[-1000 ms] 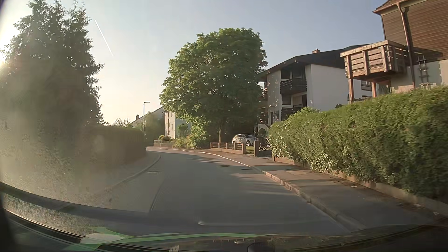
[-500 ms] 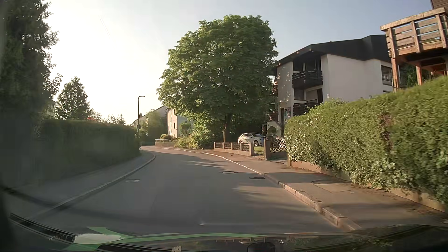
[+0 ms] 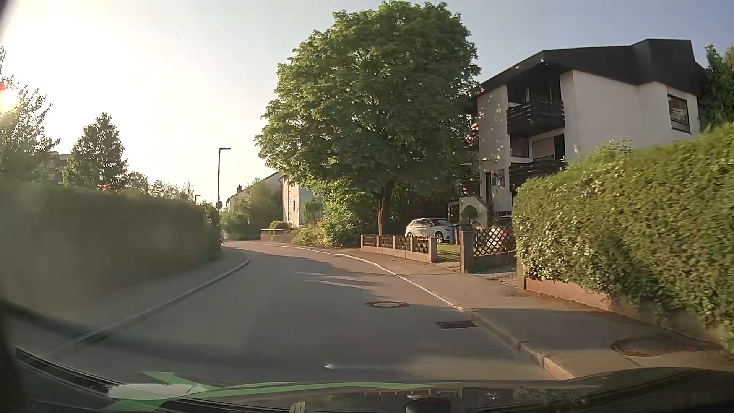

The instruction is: Follow the waypoints while adhering to traffic rules and regulations

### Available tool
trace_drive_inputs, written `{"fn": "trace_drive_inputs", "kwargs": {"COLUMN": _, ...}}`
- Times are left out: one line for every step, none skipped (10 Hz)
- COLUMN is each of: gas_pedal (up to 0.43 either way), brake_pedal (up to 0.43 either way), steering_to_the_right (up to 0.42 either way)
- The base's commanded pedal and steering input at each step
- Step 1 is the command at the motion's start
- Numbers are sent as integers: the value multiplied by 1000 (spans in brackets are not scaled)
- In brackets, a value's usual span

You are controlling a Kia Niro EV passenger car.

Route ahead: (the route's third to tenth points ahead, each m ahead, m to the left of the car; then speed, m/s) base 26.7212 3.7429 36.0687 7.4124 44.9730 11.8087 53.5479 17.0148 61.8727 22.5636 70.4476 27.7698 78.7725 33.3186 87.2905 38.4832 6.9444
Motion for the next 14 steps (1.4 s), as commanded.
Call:
{"fn": "trace_drive_inputs", "kwargs": {"gas_pedal": 20, "brake_pedal": 0, "steering_to_the_right": -56}}
{"fn": "trace_drive_inputs", "kwargs": {"gas_pedal": 20, "brake_pedal": 0, "steering_to_the_right": -59}}
{"fn": "trace_drive_inputs", "kwargs": {"gas_pedal": 20, "brake_pedal": 0, "steering_to_the_right": -60}}
{"fn": "trace_drive_inputs", "kwargs": {"gas_pedal": 20, "brake_pedal": 0, "steering_to_the_right": -60}}
{"fn": "trace_drive_inputs", "kwargs": {"gas_pedal": 20, "brake_pedal": 0, "steering_to_the_right": -60}}
{"fn": "trace_drive_inputs", "kwargs": {"gas_pedal": 20, "brake_pedal": 0, "steering_to_the_right": -60}}
{"fn": "trace_drive_inputs", "kwargs": {"gas_pedal": 20, "brake_pedal": 0, "steering_to_the_right": -60}}
{"fn": "trace_drive_inputs", "kwargs": {"gas_pedal": 20, "brake_pedal": 0, "steering_to_the_right": -60}}
{"fn": "trace_drive_inputs", "kwargs": {"gas_pedal": 20, "brake_pedal": 0, "steering_to_the_right": -60}}
{"fn": "trace_drive_inputs", "kwargs": {"gas_pedal": 20, "brake_pedal": 0, "steering_to_the_right": -60}}
{"fn": "trace_drive_inputs", "kwargs": {"gas_pedal": 20, "brake_pedal": 0, "steering_to_the_right": -60}}
{"fn": "trace_drive_inputs", "kwargs": {"gas_pedal": 20, "brake_pedal": 0, "steering_to_the_right": -60}}
{"fn": "trace_drive_inputs", "kwargs": {"gas_pedal": 20, "brake_pedal": 0, "steering_to_the_right": -59}}
{"fn": "trace_drive_inputs", "kwargs": {"gas_pedal": 20, "brake_pedal": 0, "steering_to_the_right": -58}}
